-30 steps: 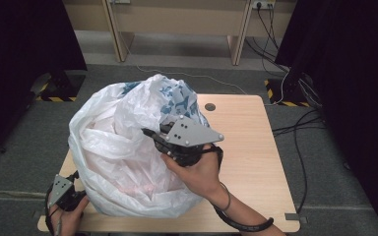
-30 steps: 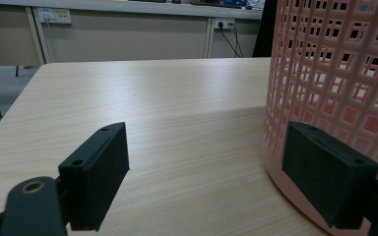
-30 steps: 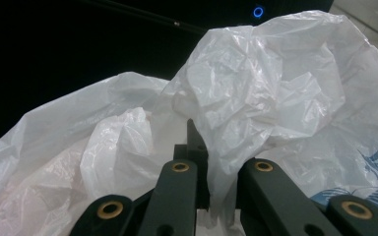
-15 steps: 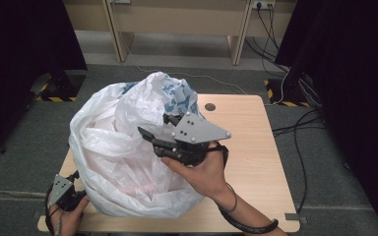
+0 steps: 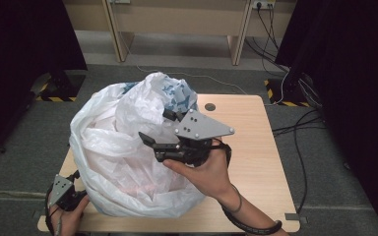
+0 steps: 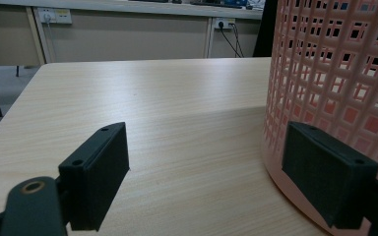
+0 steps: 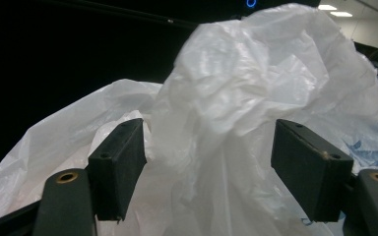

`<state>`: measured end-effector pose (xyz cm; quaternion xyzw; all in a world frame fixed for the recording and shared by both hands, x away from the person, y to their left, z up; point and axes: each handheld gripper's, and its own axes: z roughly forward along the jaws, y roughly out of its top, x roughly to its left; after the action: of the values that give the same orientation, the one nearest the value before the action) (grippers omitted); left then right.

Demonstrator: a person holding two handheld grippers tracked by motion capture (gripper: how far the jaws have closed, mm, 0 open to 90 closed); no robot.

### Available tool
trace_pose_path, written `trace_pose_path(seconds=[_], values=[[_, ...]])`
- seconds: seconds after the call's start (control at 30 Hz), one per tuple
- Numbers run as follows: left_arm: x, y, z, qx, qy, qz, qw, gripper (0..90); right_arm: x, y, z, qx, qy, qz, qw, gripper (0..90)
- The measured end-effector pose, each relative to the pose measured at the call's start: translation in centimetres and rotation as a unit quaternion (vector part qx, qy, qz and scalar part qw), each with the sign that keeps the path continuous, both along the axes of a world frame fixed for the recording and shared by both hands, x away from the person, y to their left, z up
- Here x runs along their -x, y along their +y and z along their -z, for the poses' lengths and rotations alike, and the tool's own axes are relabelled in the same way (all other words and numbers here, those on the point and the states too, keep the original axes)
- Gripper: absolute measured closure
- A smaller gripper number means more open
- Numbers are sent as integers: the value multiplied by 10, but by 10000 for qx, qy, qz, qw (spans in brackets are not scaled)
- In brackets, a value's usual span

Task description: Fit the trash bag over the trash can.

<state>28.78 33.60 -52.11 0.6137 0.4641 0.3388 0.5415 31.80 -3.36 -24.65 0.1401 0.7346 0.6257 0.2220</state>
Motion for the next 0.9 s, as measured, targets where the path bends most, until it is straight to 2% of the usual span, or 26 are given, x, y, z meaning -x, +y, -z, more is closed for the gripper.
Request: trace_pose_path(seconds=[0.27,0.63,0.9], values=[[0,0,0,-21,9,2,10000,174,0,-6,1,-96,74,6,9999,237],[0,0,0,-23,9,7,10000,174,5,-15,-14,-281,-178,78,9994,232],[0,0,0,-25,4,8,10000,174,7,-16,-25,-351,-345,66,9988,274]])
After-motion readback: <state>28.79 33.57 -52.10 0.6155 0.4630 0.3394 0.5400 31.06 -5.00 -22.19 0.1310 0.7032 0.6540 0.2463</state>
